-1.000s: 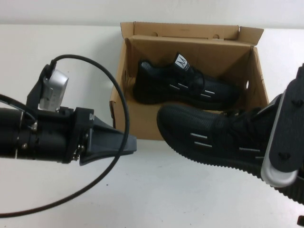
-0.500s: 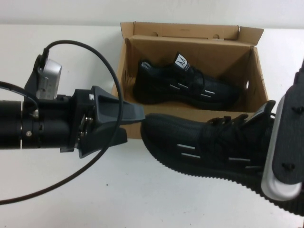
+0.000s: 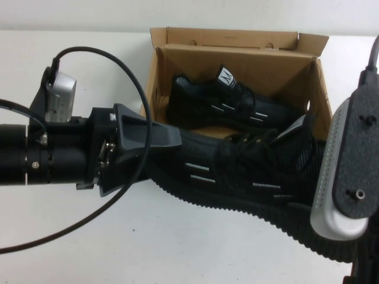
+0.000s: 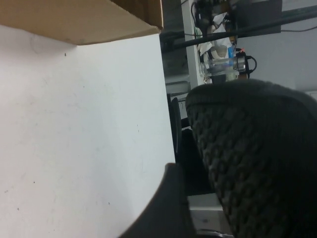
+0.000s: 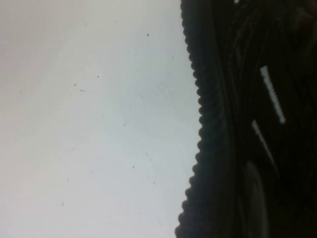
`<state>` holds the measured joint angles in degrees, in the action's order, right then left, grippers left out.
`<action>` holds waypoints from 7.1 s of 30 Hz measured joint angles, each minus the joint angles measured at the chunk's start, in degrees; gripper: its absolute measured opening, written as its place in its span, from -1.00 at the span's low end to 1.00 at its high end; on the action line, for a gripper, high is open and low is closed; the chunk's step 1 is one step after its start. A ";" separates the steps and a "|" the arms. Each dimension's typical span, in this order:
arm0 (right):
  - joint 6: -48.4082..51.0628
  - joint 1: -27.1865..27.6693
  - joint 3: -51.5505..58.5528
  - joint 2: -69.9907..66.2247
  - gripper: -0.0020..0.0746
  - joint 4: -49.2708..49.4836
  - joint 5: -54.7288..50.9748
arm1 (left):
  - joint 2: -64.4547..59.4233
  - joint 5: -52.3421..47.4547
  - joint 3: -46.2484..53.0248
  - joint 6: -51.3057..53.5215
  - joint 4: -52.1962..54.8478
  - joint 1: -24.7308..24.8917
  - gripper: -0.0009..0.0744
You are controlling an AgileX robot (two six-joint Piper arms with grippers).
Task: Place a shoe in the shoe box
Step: Hand over the shoe, then place the shoe in the shoe box
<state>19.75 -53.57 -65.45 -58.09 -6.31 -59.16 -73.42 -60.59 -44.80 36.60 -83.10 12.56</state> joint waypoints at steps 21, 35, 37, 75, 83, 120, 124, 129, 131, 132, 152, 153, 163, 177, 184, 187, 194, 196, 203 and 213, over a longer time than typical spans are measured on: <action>6.40 0.00 0.00 0.09 -0.96 3.99 0.14 | -0.10 -1.20 -0.04 -1.74 -0.09 0.00 -0.38; 1.94 0.00 0.00 0.09 -0.93 4.88 -0.22 | -0.35 -1.81 -0.04 -0.73 0.36 0.00 -0.62; 1.70 0.00 0.00 0.09 -0.81 4.98 -0.33 | -0.35 -2.06 -0.04 -0.47 0.50 0.00 -0.63; -66.91 0.00 -8.08 0.33 0.36 -6.17 -0.90 | -0.47 11.52 -0.04 18.50 -10.36 0.00 -0.65; -79.95 0.00 -8.08 -0.63 0.36 -8.30 4.37 | -0.47 12.20 -0.04 21.44 -10.36 0.00 -0.65; -97.35 0.11 -7.97 -16.56 0.36 -14.74 17.05 | -0.47 12.19 -0.04 22.80 -11.22 -0.33 -0.66; -97.35 0.11 -7.97 -16.66 0.36 -16.24 17.05 | -0.47 12.19 -0.04 22.80 -11.26 -0.44 -0.66; -97.07 0.11 -7.97 -15.72 0.36 -16.79 15.56 | -0.47 11.94 -0.04 22.80 -11.26 -0.44 -0.66; -95.41 0.11 -7.97 -14.57 0.36 -16.84 14.87 | -0.47 11.84 -0.04 22.80 -11.26 -0.33 -0.66; -94.72 0.11 -7.97 -13.85 0.36 -16.84 14.56 | -0.47 11.75 -0.04 22.80 -11.26 -0.33 -0.66; -88.77 0.11 -7.97 -2.74 0.36 -9.80 4.71 | -0.47 12.18 -0.04 22.80 -11.06 -0.01 -0.66; -88.77 0.11 -7.97 -3.30 0.36 -9.64 4.99 | -0.47 12.18 -0.04 22.80 -11.06 -0.01 -0.66; -88.63 0.11 -7.97 -11.76 0.36 -9.46 10.04 | -0.47 12.31 -0.04 22.58 -11.06 -0.01 -0.66; -88.63 0.11 -7.97 -16.04 0.36 -11.55 20.06 | -0.47 12.19 -0.04 22.24 -11.17 -0.01 -0.67; -88.63 0.11 -7.97 -19.00 0.28 -11.70 20.40 | -0.47 12.19 -0.04 22.24 -11.05 -0.01 -0.67; -87.77 0.11 -7.97 -19.39 -0.30 -12.22 18.90 | -0.47 12.40 -0.04 22.24 -10.83 -0.13 -0.67; -81.79 0.11 -7.97 -19.28 -0.92 -12.92 18.34 | -0.47 12.03 -0.04 22.60 -11.15 -0.49 -0.68; -80.89 0.21 -7.97 -19.04 -0.93 -13.20 18.34 | -0.47 11.80 -0.04 22.70 -11.28 -0.49 -0.68; -79.84 0.21 -7.97 -18.07 -0.94 -13.22 18.44 | -0.47 10.64 -0.04 17.82 -8.63 -0.49 -0.68; -79.76 0.21 -7.97 -17.61 -0.94 -13.33 18.19 | -0.47 9.71 -0.04 18.84 -8.50 -0.61 -0.56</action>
<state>-60.01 -53.35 -73.43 -75.70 -19.64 -40.97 -73.89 -50.87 -44.84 55.44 -91.60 11.94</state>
